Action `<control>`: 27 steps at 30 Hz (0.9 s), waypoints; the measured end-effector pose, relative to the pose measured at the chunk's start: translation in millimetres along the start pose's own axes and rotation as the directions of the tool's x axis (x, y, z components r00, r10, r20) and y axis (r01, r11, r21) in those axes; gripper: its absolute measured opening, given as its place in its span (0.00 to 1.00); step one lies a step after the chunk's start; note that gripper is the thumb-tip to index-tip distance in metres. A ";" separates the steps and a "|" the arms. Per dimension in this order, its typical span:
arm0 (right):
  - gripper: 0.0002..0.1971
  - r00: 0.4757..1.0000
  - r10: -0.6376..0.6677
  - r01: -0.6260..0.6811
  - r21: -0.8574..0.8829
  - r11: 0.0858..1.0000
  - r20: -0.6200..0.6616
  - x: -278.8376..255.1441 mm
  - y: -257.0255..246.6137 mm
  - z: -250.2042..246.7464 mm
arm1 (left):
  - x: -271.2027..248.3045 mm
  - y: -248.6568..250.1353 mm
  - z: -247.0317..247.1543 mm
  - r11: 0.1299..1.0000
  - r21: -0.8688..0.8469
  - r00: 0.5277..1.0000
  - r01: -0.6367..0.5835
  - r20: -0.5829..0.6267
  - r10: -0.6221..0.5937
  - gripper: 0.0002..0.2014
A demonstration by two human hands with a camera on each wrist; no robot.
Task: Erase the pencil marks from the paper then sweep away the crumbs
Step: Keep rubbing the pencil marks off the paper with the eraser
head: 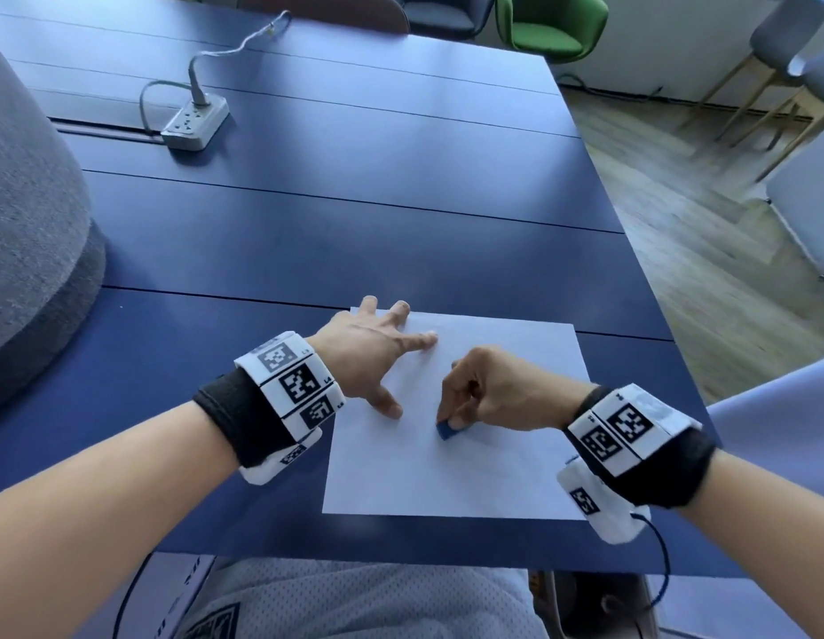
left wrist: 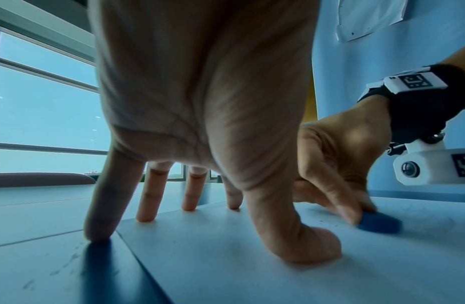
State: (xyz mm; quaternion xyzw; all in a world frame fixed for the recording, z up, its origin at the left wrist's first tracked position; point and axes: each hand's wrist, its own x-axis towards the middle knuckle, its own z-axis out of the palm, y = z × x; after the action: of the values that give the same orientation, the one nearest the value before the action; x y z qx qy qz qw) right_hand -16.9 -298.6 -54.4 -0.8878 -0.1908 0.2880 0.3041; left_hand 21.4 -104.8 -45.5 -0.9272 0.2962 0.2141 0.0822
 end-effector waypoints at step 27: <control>0.07 0.917 0.169 -0.125 0.141 0.982 -0.363 31.5 6.1 -28.4 | -1.0 -1.4 -2.5 1.000 0.021 1.000 -0.018 -0.015 0.018 0.50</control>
State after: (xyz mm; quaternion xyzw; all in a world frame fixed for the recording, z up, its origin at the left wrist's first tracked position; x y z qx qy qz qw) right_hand 26.0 -299.2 -52.4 -0.9192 -0.0453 0.1466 0.3628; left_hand 22.3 -103.8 -42.8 -0.9251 0.3075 0.2048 0.0878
